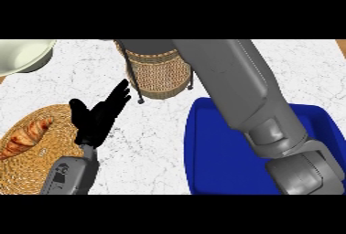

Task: Pick the tomato from the tray and place it in the tiered basket

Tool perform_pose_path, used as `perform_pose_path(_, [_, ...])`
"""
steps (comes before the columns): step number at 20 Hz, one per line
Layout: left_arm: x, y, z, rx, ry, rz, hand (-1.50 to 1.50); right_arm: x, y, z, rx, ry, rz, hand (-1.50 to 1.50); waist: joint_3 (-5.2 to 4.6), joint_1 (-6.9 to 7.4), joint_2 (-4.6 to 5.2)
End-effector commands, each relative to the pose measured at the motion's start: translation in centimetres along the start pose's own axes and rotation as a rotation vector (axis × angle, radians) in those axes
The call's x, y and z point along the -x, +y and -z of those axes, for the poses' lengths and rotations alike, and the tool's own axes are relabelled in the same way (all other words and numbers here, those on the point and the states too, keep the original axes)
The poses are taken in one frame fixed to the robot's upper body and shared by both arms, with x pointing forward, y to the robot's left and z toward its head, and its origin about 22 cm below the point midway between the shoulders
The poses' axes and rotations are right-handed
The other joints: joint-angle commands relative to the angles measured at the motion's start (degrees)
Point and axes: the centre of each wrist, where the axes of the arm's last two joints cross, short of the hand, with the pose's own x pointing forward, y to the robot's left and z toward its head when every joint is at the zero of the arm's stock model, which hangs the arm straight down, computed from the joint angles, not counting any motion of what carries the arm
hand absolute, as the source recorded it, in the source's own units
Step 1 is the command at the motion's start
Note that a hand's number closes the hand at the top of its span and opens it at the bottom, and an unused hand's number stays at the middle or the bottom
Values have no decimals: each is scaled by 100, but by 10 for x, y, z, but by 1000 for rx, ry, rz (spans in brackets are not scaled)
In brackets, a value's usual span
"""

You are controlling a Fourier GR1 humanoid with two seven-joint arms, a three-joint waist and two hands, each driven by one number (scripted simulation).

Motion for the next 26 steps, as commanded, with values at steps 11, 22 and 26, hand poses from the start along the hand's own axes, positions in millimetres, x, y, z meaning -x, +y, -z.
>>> perform_pose_path(11, [-5, -10, 4, 71, 8, 12, 0, 4, 22, 6, 1, -182, 263, -150, -7, 327, 47])
perform_pose_path(22, [-1, 10, -2, -39, 15, -14, 0, 5, 11, 15, 257, 15, 424, -150, 7, -269, -89])
perform_pose_path(26, [3, 23, -9, -71, 40, -7, 0, 44, -38, 35, 249, 47, 372, -150, 13, -454, -130])
